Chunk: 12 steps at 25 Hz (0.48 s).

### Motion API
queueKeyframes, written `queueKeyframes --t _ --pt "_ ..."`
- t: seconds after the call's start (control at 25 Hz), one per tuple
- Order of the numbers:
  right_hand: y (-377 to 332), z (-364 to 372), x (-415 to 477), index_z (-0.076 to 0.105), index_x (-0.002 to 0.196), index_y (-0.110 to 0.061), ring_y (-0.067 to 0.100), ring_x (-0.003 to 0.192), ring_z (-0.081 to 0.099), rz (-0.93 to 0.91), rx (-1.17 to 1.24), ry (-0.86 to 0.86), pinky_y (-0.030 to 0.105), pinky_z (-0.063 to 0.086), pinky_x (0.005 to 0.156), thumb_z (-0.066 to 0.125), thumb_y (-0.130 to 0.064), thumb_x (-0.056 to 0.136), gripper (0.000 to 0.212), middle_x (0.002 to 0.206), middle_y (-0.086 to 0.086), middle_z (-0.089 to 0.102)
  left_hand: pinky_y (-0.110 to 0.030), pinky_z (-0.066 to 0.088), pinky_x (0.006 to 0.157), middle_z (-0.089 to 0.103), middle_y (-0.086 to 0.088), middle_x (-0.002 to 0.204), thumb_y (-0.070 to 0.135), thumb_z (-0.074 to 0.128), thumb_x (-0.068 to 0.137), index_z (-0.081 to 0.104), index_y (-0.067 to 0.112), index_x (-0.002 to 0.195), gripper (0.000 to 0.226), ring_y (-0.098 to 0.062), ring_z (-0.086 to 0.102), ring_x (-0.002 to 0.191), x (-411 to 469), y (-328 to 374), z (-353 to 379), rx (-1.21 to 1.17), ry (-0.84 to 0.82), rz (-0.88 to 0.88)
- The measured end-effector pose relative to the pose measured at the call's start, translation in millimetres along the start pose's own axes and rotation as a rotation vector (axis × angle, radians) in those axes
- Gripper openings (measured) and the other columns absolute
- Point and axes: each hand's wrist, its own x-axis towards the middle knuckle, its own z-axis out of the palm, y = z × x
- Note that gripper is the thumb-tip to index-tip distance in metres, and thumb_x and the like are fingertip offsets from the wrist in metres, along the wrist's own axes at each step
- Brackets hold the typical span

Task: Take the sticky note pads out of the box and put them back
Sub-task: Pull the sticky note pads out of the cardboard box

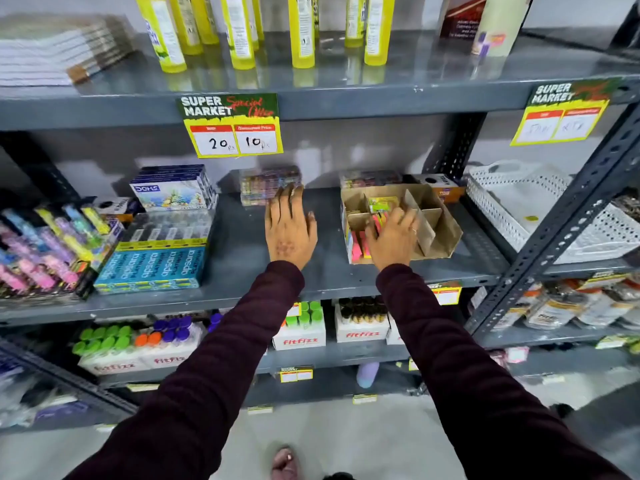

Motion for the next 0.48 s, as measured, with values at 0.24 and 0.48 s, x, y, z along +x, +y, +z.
queueKeyframes --t 0.24,0.48 --pt "32 18 14 0.038 0.132 0.001 0.041 0.118 0.054 0.222 0.102 -0.259 0.045 0.046 0.096 0.056 -0.039 0.090 0.061 0.130 0.027 0.053 -0.050 0.033 0.103 0.048 -0.018 0.134 0.028 0.043 0.084 0.039 0.005 0.132 0.054 -0.035 0.039 0.125 1 -22 11 -0.015 -0.069 -0.020" --pt "37 26 21 0.034 0.136 0.005 0.040 0.119 0.054 0.254 0.022 -0.229 0.044 0.044 0.099 0.058 -0.029 0.092 0.060 0.128 0.028 0.054 -0.052 0.033 0.103 0.048 -0.020 0.134 0.022 0.054 0.084 0.039 0.003 0.132 0.054 -0.037 0.039 0.125 7 -34 19 -0.044 -0.106 -0.034"
